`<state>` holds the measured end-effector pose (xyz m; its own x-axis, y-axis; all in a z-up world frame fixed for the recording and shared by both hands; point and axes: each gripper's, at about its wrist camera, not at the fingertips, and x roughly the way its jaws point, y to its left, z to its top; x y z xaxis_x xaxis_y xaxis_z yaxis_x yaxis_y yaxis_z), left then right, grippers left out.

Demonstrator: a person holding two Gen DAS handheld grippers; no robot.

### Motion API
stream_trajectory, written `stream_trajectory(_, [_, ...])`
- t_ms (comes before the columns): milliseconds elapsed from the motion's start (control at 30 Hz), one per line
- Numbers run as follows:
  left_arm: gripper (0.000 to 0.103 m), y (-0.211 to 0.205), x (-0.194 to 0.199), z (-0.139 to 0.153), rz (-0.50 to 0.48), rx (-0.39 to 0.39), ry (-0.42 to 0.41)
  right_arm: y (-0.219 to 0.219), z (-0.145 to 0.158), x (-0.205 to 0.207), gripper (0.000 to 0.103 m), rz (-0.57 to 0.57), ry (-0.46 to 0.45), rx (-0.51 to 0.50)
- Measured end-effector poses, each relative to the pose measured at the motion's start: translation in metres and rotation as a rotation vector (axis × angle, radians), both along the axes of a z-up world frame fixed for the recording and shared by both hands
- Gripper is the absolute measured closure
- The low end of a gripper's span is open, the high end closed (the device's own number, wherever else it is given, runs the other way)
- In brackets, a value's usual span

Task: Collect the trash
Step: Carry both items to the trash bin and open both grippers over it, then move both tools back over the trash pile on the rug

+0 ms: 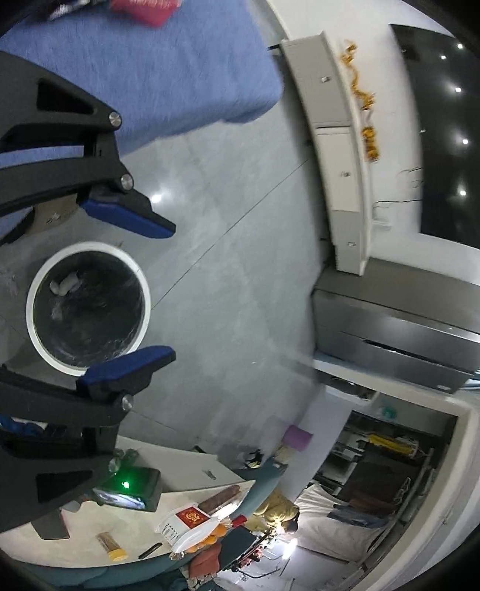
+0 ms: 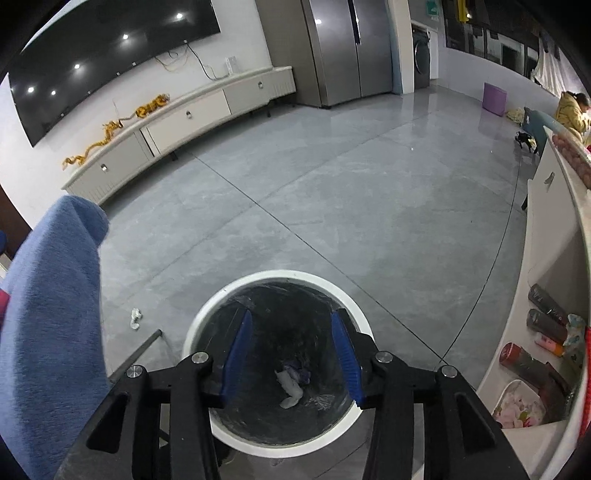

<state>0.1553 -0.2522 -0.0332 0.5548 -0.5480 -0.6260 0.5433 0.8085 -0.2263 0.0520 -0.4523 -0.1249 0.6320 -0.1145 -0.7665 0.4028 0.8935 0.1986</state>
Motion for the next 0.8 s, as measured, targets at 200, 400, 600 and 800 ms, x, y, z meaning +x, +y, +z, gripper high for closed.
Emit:
stream_trajectory(200, [0.044,0.042,-0.029,0.028,0.016,0.023,-0.024,0.025,0.047,-0.018,0.060,0.031,-0.094,-0.021])
stream_trajectory(400, [0.044,0.105,-0.051,0.047,0.096,0.045,-0.057,0.066,0.097,-0.033,0.060,0.097,-0.191,-0.047])
stream_trajectory(600, [0.044,0.193,-0.064,0.051,0.210,0.052,-0.077,0.112,0.139,-0.044,0.060,0.180,-0.275,-0.038])
stream_trajectory(800, [0.044,0.279,-0.069,0.040,0.342,0.078,-0.076,0.162,0.169,-0.042,0.055,0.270,-0.325,-0.034])
